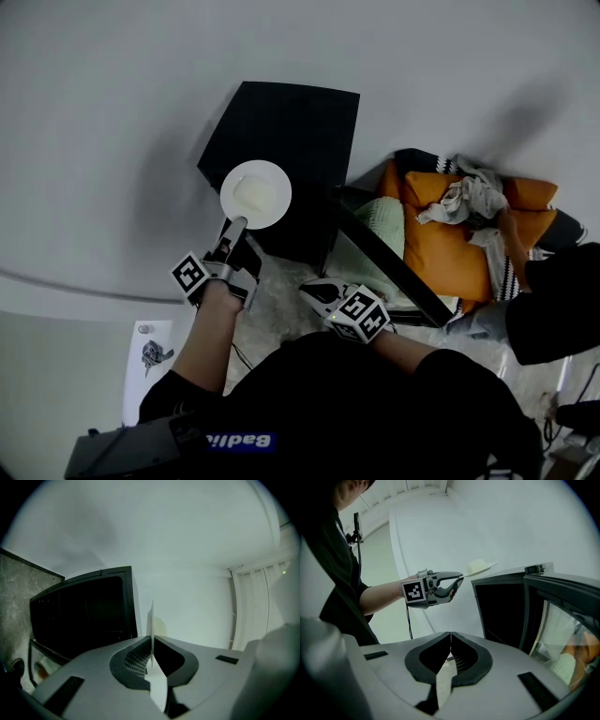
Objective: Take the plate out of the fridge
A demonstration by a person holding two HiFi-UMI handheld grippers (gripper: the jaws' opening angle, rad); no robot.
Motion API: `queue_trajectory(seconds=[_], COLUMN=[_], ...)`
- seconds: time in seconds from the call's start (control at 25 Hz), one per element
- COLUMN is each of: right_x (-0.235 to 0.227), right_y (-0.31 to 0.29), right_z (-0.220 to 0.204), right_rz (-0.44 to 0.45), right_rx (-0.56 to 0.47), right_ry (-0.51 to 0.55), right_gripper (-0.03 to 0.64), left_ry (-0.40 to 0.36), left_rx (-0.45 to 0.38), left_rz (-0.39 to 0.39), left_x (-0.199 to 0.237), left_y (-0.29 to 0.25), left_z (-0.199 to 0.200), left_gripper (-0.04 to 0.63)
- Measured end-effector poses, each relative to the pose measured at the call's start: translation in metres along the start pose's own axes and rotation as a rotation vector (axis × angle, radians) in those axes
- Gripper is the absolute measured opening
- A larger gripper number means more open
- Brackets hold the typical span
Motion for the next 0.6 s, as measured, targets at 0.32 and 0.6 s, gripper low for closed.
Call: queue_trajectory(seconds=[0.32,0.6], right_x=[0.002,0.006], right_y=[0.0,0.001], right_z=[-0.008,-0.015], right_rz=[-0.02,-0.009], right_rx=[-0.005,0.002], right_ry=[0.009,-0.015], right_gripper=[0.011,0.011], left_ry=[-0.005,0.006], left_rx=[0.005,-0.009], left_rz=[0.01,0.016], left_x=[0.012,0.017], left_y=[-0.016,-0.027], left_z=[0.005,0.01], left_gripper=[0.02,0.023])
Point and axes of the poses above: the fingertips, and each gripper's own axes: y backward along the fingers, x to its left, z out of its top, the point moved 1 cm from there along y, backward along the fingers, and after that the axes turned 2 degrees about y, right-handed, at the moved point
